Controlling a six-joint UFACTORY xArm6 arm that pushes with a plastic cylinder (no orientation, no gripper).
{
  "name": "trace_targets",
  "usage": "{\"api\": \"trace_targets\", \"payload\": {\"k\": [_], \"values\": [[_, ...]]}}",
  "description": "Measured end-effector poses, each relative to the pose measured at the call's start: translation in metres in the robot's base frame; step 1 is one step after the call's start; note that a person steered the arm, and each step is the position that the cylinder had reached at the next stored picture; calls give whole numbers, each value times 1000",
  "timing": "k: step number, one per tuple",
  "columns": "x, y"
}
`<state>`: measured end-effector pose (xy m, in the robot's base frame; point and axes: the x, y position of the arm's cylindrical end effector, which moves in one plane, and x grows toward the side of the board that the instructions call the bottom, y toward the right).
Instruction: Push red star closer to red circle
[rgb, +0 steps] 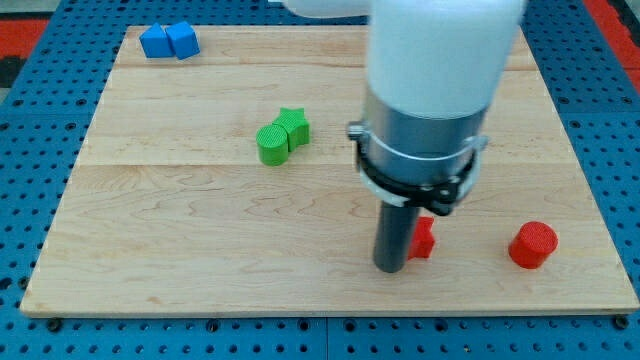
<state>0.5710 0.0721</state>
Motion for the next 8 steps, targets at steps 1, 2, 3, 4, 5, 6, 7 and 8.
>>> {"api": "trace_targets", "payload": {"k": [1,2,3,4,5,6,7,8], "values": [[-3,-29],[-27,-81],[-51,-66],[-51,-6],[-50,28],[-43,-12],[-9,-45],[10,-17]]}}
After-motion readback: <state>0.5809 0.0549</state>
